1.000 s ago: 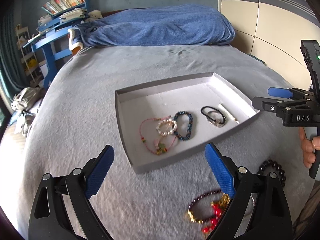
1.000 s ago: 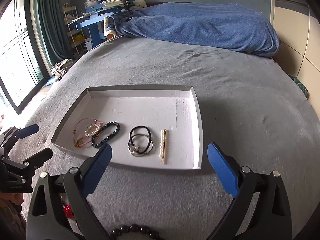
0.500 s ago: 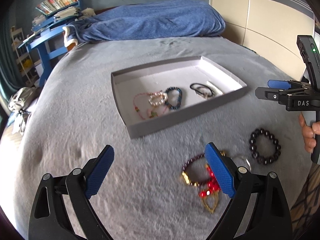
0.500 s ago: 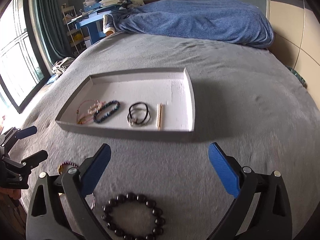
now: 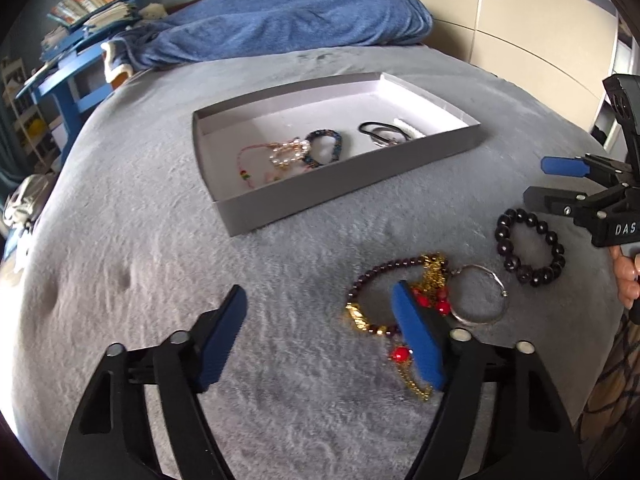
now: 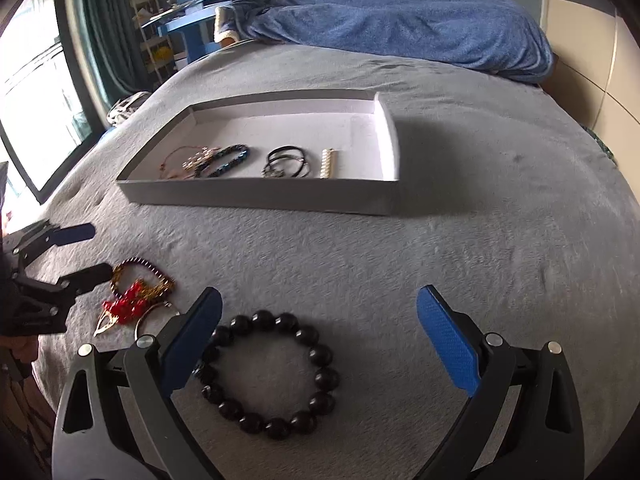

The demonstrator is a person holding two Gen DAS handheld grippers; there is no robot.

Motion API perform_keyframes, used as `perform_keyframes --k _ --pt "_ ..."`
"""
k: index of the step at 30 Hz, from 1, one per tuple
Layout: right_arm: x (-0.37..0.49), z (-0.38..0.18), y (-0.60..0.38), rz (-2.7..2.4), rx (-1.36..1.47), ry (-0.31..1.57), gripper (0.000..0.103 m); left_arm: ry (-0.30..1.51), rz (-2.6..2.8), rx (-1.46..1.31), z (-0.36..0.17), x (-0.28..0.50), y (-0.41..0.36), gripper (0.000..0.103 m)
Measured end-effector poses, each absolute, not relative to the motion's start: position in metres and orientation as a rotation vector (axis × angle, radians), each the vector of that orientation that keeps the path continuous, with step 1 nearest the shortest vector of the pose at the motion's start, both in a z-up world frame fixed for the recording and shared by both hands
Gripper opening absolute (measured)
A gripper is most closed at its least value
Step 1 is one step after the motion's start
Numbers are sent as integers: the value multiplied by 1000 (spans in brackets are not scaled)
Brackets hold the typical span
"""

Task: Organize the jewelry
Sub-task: 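Grasp the red-bead gold tassel ornament with the left tool and lift it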

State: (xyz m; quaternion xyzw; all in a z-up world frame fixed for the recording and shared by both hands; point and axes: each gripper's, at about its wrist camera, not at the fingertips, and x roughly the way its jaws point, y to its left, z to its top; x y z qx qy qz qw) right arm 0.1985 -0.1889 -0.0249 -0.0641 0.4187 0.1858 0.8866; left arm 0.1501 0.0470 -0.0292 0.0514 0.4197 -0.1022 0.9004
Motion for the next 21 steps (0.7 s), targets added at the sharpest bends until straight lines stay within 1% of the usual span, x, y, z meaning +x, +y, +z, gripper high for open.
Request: perform_keyframes --k 1,2,9,11,13,14,16,17,19,21 --pt "196 -26 -187 391 -141 870 96 869 -226 104 -29 149 45 65" --pt "196 -27 -185 395 -149 871 96 867 -247 101 -28 147 44 64" --pt "203 -30 -187 394 -122 880 96 825 -373 148 -25 129 23 64" --pt "204 -29 -187 397 -113 879 96 828 -402 171 -27 128 14 59" --pt "204 -28 -187 401 -111 876 96 849 -417 196 -34 130 6 45" --pt "204 -27 -187 401 -111 874 96 859 -420 203 -37 131 4 42" --pt "205 -28 -188 401 -108 875 96 884 -421 213 -44 135 0 31" --pt "205 -28 -189 400 -107 875 96 891 -423 207 -46 136 0 29" --pt "205 -29 -190 400 -105 877 96 884 -422 200 -44 136 0 15" --pt "205 -30 -191 399 -106 881 96 862 -422 181 -38 135 3 11"
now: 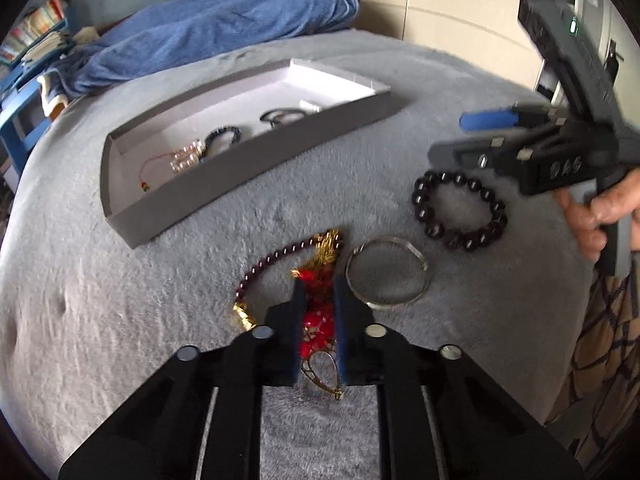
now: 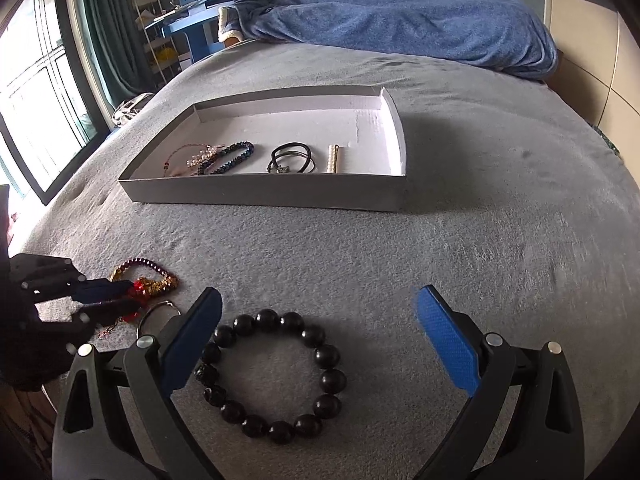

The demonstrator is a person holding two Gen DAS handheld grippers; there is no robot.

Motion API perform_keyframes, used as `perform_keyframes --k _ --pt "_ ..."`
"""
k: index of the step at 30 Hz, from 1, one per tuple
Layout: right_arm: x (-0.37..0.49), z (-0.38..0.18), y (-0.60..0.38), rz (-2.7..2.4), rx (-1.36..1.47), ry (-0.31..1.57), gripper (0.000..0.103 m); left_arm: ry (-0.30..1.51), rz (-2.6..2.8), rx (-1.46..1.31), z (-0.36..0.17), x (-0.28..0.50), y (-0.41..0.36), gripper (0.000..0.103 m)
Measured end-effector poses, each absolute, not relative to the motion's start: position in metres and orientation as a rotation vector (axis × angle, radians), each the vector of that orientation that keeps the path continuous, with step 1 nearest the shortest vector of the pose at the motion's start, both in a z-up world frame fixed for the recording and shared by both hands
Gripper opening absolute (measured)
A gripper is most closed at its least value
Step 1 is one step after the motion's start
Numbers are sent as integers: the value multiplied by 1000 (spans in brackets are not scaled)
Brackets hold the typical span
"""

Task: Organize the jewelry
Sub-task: 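Grasp the red-bead gold tassel ornament with the left tool and lift it, then grasp the black wooden bead bracelet with the right tool while the left tool holds the ornament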

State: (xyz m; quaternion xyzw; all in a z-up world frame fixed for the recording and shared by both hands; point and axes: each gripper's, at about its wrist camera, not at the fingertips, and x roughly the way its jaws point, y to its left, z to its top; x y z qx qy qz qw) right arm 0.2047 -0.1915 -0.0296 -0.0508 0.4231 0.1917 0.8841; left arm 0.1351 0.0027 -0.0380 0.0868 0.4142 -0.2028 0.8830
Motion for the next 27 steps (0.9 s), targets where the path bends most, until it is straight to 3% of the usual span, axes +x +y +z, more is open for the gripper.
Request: perform_keyframes --k 14,23,27 --pt "190 -44 -200 436 -165 917 90 717 -316 1 10 144 50 11" --pt "187 -56 -200 430 -213 939 60 669 -265 -26 29 153 62 11" --pt "187 -58 -192 452 -240 942 35 664 -245 -10 32 155 64 11"
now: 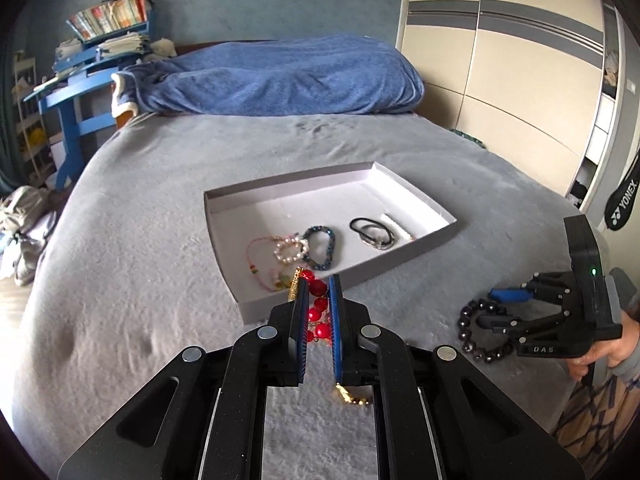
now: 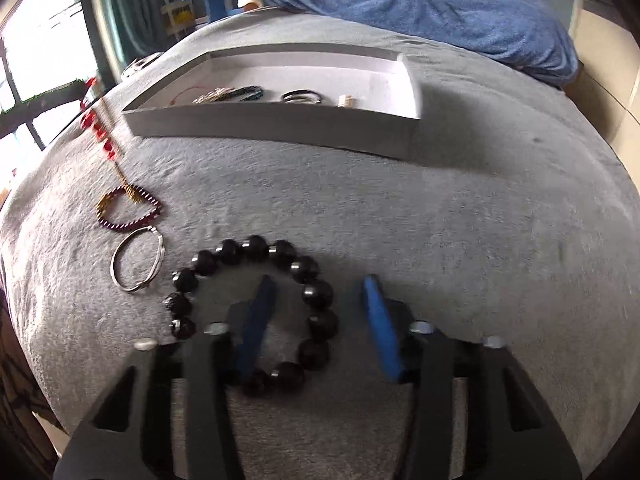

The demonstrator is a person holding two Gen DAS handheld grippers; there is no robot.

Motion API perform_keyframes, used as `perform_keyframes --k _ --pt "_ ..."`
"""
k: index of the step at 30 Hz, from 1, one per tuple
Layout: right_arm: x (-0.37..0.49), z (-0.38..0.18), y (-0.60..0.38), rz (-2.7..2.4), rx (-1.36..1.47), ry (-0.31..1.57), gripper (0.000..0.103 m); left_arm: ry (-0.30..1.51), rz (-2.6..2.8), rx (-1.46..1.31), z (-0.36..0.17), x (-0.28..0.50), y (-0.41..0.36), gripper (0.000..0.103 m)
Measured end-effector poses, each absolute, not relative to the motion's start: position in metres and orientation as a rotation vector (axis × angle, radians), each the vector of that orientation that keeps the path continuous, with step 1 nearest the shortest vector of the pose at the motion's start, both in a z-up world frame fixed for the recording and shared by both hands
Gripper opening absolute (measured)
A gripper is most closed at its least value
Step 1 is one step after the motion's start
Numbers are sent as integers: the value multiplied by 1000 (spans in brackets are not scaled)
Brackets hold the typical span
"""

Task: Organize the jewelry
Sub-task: 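Grasp the black wooden bead bracelet with the right tool while the left tool holds the ornament, then carry the ornament and black bead bracelet into the white tray and open both tools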

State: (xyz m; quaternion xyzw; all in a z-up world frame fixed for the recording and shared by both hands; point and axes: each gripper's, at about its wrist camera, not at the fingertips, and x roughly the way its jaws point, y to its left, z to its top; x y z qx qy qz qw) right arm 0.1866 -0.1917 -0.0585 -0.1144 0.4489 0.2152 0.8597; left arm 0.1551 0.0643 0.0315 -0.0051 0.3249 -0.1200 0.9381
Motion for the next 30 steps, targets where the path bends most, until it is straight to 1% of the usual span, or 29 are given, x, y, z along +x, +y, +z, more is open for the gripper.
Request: perform_keyframes --k 1,2,4,9,18,30 --pt "186 -59 -189 462 -246 944 29 663 -243 -9 32 156 64 11" --pt "185 -59 -187 466 -246 947 27 662 -240 -3 33 157 64 11" --pt "186 -57 -187 473 -236 952 15 660 -237 3 34 158 64 11" --pt "189 -45 -187 485 -196 929 14 645 -226 14 42 163 64 11" --pt "200 2 -181 511 -128 812 14 603 -239 22 64 180 58 11" --pt "234 38 -175 518 -118 760 14 593 -249 16 74 205 50 11"
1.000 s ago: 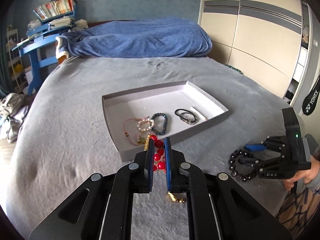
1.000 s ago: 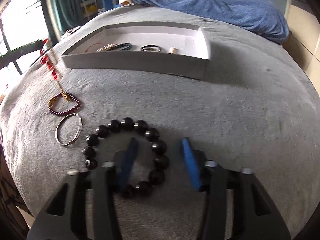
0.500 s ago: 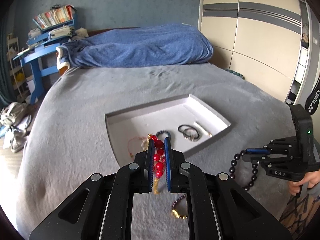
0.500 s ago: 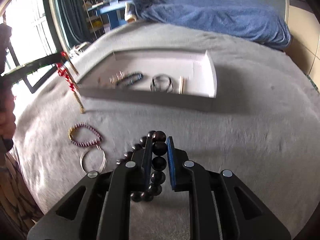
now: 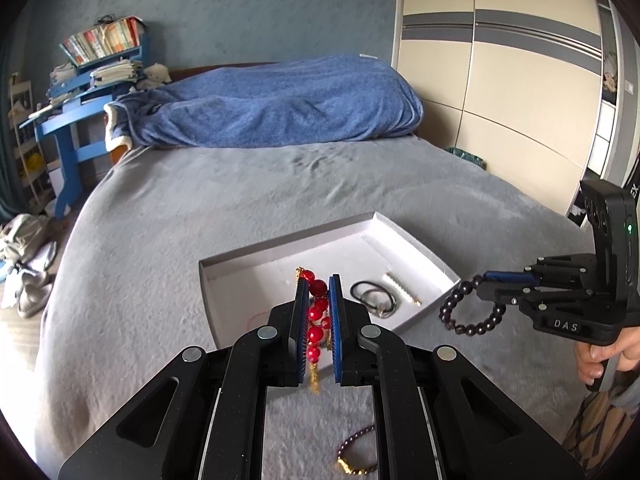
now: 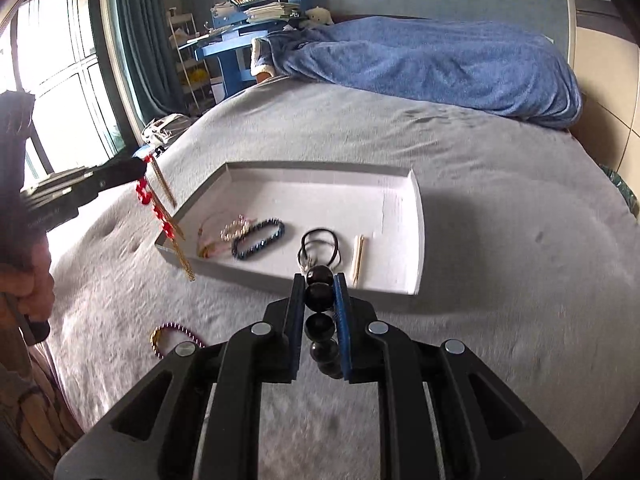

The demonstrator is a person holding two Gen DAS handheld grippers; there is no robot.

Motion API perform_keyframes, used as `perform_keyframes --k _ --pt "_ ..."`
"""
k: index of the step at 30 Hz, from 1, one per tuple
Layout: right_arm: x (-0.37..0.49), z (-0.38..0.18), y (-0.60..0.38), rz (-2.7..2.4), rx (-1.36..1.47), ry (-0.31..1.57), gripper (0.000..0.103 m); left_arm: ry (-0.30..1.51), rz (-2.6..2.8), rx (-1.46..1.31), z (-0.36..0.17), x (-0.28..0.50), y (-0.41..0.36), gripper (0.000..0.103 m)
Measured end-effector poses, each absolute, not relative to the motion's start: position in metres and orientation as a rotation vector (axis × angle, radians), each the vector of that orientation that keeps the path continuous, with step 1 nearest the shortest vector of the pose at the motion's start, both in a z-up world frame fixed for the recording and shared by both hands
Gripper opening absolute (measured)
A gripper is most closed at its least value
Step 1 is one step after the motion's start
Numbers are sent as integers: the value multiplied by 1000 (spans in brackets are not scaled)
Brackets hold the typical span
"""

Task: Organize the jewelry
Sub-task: 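Carry the ornament and black bead bracelet into the white tray and open both tools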

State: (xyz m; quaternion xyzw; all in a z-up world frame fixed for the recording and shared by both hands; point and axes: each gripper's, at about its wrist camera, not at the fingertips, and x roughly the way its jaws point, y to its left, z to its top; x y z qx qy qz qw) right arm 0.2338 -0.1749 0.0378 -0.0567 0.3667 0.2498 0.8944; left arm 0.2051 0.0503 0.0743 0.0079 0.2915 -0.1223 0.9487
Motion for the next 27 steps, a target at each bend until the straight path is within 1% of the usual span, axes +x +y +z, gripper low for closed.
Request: perform_keyframes --k 9,15,27 --pt "262 57 -161 534 -128 729 14 558 -249 2 90 225 49 11" --pt "281 57 -152 534 -101 731 14 555 -255 -3 95 246 47 11" --pt "323 45 -122 533 -65 760 14 606 -219 -9 77 298 58 11"
